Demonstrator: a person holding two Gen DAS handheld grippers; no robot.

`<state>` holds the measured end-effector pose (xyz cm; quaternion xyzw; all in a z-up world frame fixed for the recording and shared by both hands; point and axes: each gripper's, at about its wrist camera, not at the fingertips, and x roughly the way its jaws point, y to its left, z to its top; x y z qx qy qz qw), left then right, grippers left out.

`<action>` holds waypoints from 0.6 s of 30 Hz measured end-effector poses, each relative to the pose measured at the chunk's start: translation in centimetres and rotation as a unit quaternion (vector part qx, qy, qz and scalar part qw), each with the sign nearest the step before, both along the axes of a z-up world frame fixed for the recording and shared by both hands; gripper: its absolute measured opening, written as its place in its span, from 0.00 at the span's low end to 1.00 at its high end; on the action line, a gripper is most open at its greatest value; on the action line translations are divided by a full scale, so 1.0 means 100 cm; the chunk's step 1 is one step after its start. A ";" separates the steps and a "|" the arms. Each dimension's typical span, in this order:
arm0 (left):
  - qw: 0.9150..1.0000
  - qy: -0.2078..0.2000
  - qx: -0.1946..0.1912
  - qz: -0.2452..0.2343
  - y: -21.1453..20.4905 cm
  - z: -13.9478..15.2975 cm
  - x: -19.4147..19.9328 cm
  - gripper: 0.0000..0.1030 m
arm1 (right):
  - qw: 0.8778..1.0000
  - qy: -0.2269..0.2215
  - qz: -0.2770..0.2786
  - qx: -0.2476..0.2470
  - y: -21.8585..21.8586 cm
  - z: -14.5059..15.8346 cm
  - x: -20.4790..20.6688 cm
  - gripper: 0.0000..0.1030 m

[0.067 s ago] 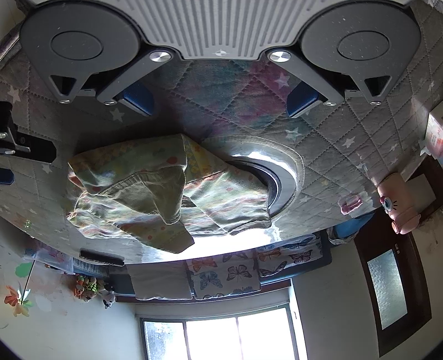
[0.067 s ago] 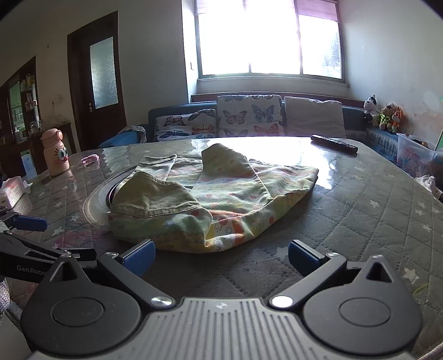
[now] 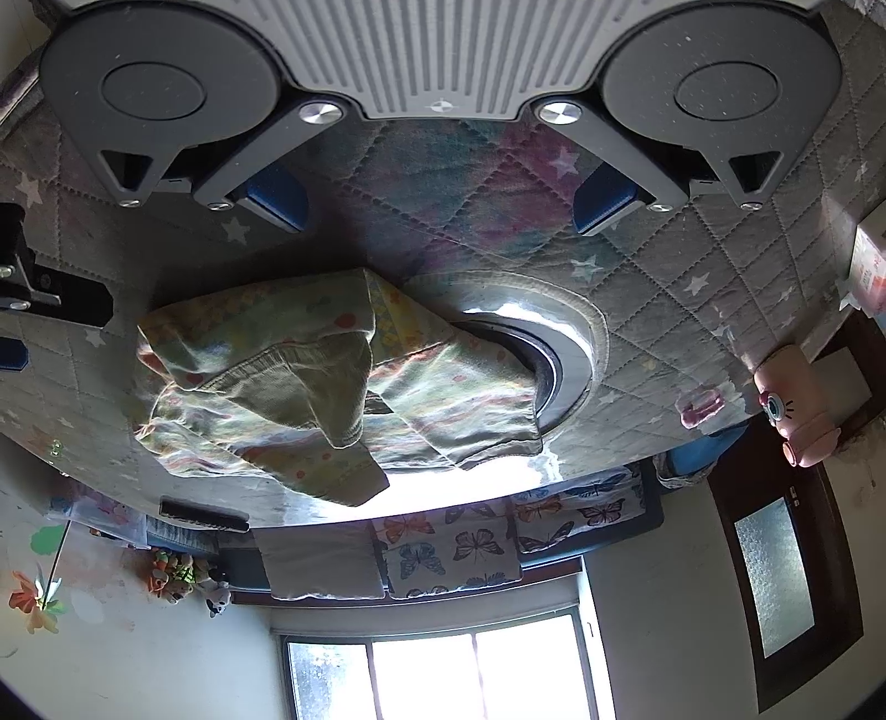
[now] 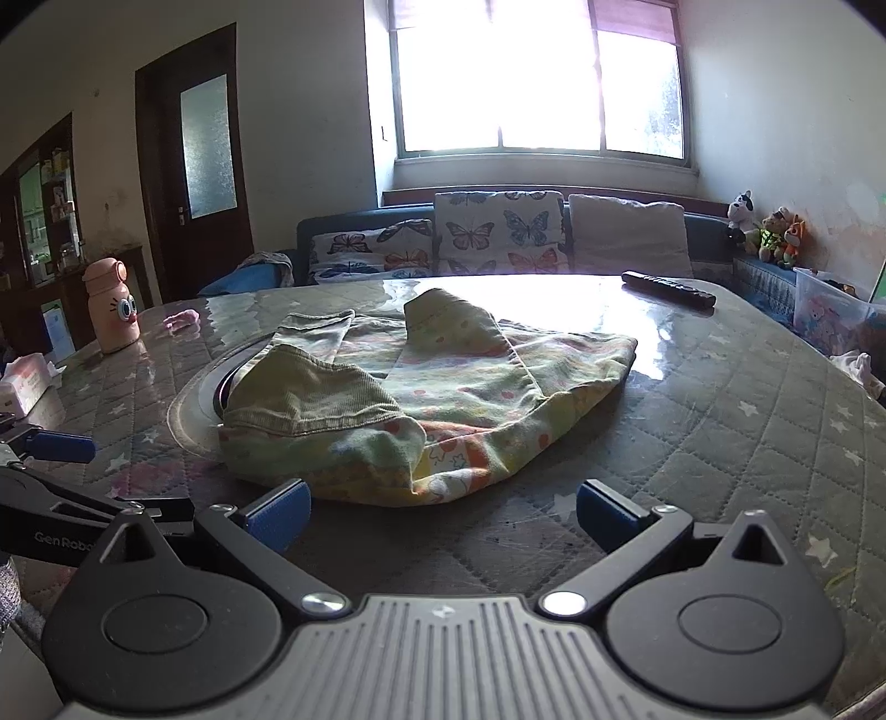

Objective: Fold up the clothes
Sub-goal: 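Approach the crumpled floral shirt with both grippers open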

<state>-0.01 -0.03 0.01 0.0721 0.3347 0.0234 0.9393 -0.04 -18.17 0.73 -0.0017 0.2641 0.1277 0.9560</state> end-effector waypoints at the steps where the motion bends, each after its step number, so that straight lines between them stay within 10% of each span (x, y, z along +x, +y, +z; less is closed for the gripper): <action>1: 1.000 0.000 -0.001 0.000 0.000 0.000 0.000 1.00 | 1.000 0.000 0.000 0.000 0.000 0.000 0.000 1.00; 18: 1.000 0.002 0.005 -0.016 -0.006 0.002 -0.005 1.00 | 1.000 -0.003 0.003 0.005 0.002 0.002 -0.005 1.00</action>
